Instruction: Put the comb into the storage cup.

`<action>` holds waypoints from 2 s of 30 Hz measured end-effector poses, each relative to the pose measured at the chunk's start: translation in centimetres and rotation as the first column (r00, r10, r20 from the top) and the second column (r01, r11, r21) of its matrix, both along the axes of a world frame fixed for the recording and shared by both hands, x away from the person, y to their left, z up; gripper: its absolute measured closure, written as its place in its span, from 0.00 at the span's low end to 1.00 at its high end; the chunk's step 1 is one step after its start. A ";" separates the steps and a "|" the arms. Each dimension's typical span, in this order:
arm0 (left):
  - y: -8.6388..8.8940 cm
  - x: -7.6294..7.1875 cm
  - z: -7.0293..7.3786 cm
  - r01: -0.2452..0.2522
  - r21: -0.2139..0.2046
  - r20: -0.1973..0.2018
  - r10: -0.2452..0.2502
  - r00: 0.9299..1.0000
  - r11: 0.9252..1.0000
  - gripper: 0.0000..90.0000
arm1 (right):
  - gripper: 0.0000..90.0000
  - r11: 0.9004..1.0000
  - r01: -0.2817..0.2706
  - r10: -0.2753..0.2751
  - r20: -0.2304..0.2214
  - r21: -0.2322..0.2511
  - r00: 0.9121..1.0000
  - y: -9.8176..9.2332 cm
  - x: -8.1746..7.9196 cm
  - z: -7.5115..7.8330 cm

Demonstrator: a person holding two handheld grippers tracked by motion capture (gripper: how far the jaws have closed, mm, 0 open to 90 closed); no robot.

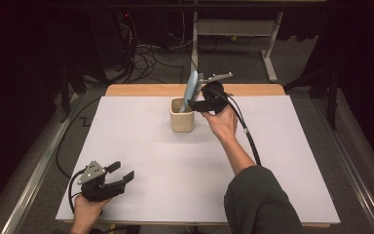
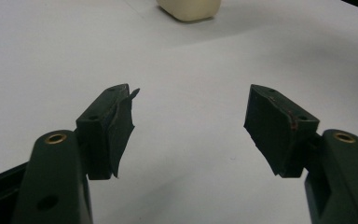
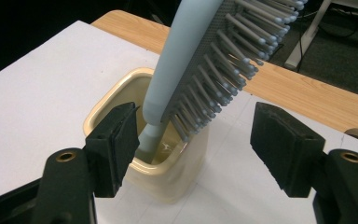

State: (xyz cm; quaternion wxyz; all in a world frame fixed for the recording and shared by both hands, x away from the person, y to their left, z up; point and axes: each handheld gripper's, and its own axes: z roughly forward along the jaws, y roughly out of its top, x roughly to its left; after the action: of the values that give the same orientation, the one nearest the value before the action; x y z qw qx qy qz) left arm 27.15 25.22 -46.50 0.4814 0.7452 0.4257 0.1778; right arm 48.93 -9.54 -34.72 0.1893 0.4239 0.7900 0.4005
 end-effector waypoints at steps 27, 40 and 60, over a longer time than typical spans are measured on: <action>0.0 0.0 0.0 -0.007 0.001 -0.004 0.007 1.000 1.000 0.37 | 0.37 0.999 -0.023 0.021 0.048 0.025 0.999 -2.7 -2.3 0.0; 0.0 0.0 -0.1 -0.011 -0.001 -0.007 0.011 1.000 1.000 0.37 | 0.37 0.999 -0.013 0.010 0.058 0.043 0.998 -4.3 -3.1 0.1; 0.1 0.0 -0.1 -0.017 -0.002 -0.008 0.017 1.000 1.000 0.36 | 0.38 0.998 0.007 -0.011 0.057 0.056 0.998 -6.8 -4.2 -0.3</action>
State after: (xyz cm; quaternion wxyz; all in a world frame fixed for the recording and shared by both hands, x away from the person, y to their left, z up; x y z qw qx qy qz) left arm 27.20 25.33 -46.59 0.4792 0.7418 0.4340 0.1784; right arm 44.75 -16.32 -35.02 0.2019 0.4208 0.7710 0.4333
